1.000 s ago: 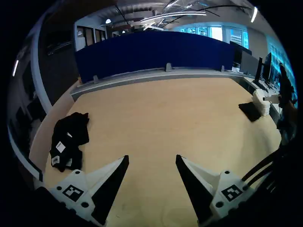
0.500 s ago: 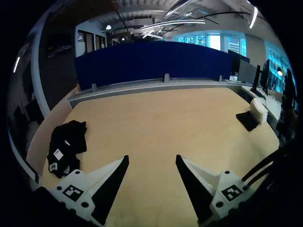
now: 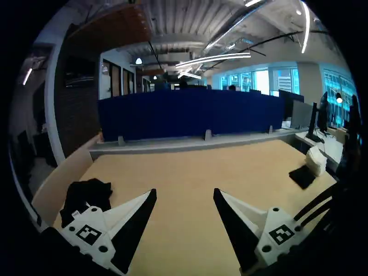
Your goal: Fold towel
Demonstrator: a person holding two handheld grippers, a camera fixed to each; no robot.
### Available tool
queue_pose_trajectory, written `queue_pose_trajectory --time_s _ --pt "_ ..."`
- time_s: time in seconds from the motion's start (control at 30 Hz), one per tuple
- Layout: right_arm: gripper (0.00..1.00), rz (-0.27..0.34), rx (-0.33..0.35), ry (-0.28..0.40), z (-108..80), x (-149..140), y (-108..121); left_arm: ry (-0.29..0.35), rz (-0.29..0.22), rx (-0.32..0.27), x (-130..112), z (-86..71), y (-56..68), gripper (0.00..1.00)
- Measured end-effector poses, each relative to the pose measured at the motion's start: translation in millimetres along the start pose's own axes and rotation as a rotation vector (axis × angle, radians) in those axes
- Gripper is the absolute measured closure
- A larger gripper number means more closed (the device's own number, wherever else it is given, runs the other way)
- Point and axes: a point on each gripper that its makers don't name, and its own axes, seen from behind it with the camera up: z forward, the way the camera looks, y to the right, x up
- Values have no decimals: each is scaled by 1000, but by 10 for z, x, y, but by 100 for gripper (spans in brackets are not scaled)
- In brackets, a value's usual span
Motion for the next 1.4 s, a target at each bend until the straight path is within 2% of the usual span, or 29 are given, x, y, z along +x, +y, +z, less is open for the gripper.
queue_pose_trajectory --time_s 0.27,0.37,0.47,0.8,1.0,1.4 --pt "2 17 23 19 11 86 -240 206 -66 43 723 -11 -249 9" --pt "3 15 28 23 12 105 -300 265 -80 52 895 -35 -303 8" --pt "3 9 34 21 12 103 -356 292 -80 50 961 -50 -301 8" --pt "2 21 42 39 60 189 -628 300 -62 70 927 -30 -381 9" --pt "2 22 15 57 146 209 -747 309 -64 77 883 14 -451 9" --pt "2 -8 13 75 254 -84 -1017 298 -2 94 433 221 -498 9"
